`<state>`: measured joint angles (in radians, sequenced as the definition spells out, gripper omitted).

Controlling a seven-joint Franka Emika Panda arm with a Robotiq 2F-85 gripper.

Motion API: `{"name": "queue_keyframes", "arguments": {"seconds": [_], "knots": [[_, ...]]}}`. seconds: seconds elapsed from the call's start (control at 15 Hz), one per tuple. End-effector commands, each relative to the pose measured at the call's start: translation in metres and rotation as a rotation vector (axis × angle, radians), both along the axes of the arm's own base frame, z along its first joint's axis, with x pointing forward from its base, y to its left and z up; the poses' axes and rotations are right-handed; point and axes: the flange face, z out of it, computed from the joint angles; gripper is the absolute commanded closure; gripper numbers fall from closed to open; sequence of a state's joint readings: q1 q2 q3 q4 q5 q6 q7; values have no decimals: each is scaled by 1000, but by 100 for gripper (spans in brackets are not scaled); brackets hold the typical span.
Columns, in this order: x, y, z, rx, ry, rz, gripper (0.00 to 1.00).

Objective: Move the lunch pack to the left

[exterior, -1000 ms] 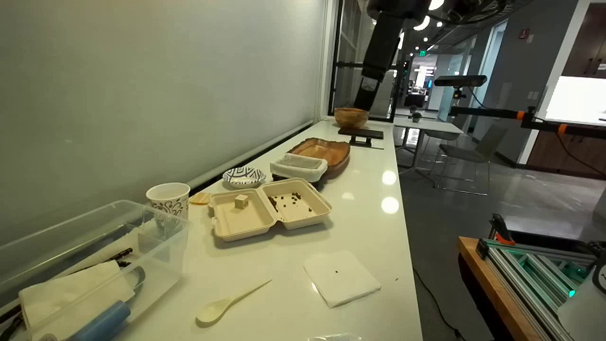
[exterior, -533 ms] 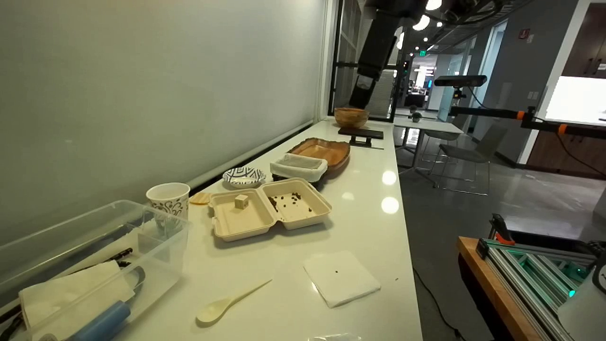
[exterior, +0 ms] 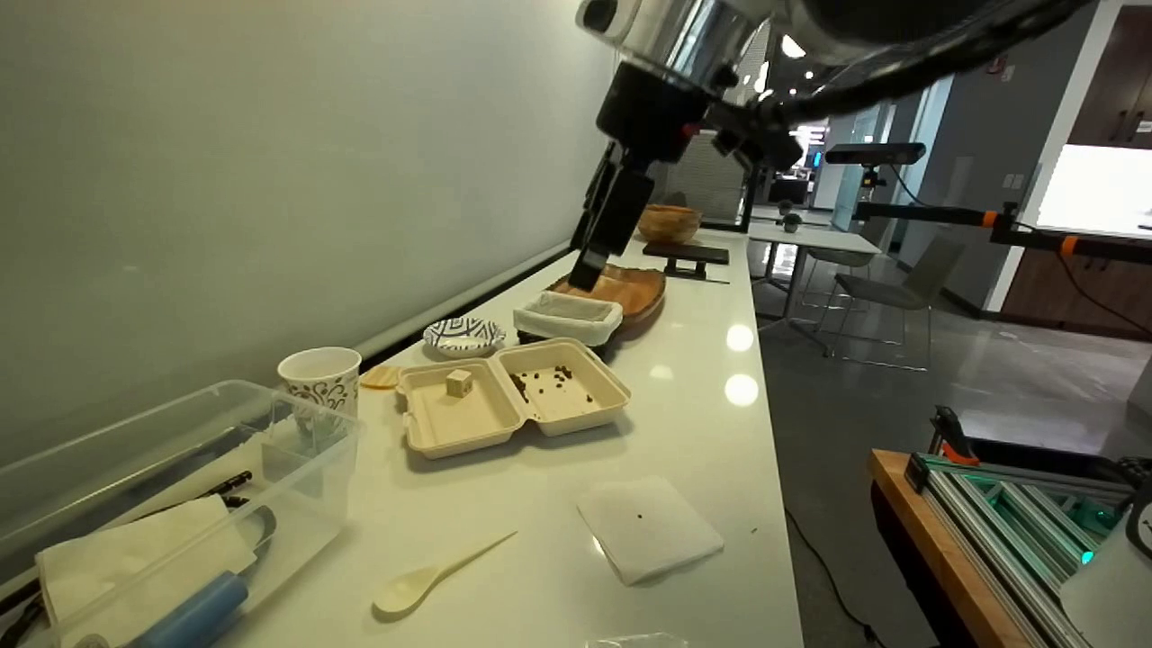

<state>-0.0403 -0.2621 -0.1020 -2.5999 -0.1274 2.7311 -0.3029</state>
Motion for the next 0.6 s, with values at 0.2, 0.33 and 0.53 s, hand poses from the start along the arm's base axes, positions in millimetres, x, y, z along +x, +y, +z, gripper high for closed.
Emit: {"name": "queue_keyframes", "arguments": {"seconds": [0.2,0.33,0.53], "knots": [[15,-14,-52,-6,49,43,0],[16,-13,-44,-7,32,46,0],[19,-19,-40,-44,6,59,0]]}}
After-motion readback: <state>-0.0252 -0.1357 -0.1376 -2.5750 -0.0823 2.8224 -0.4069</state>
